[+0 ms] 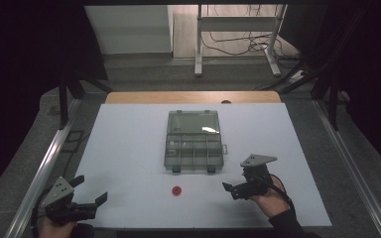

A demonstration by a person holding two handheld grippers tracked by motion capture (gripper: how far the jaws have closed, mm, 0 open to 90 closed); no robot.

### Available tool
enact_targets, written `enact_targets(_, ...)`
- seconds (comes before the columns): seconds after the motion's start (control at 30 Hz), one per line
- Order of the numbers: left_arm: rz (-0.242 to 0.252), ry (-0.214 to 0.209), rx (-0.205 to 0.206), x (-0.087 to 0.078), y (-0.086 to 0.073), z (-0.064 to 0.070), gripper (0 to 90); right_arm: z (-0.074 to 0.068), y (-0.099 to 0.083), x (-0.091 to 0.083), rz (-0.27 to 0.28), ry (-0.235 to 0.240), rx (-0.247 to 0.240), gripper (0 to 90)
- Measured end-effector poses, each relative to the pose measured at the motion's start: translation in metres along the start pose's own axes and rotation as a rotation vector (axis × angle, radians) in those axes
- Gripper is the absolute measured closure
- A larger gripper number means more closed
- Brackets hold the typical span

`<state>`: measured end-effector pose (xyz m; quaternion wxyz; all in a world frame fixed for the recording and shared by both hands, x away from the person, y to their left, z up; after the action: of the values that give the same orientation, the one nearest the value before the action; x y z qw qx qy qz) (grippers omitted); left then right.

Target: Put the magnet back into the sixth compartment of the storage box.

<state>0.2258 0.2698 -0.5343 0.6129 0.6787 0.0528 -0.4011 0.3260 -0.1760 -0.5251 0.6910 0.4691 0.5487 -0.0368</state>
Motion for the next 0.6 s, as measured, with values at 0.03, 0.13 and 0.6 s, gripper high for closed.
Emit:
enact_targets(0.03,0.000,0.000,0.000,0.000,0.000,0.000,0.1,-0.001,0.001,0.001,0.002,0.002,-0.001,0.0)
enact_targets(0.13,-0.001,0.000,0.000,0.000,0.000,0.000,0.1,-0.002,0.003,0.003,-0.003,0.007,-0.006,0.0)
enact_targets(0.6,-0.005,0.001,-0.002,0.000,0.000,0.000,0.1,-0.009,0.010,0.013,-0.021,0.021,-0.022,0.0)
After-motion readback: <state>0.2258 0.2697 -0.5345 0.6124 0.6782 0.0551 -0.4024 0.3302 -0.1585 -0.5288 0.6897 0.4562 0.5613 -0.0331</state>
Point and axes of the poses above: each handheld gripper's, and its own axes: x roughly forward along the jaws, y roughly out of its top, z roughly to its right, the point moved 7 cm from there along x, roughly forward along the jaws, and after that the axes turned 7 degrees about -z, right-handed, at the moved point
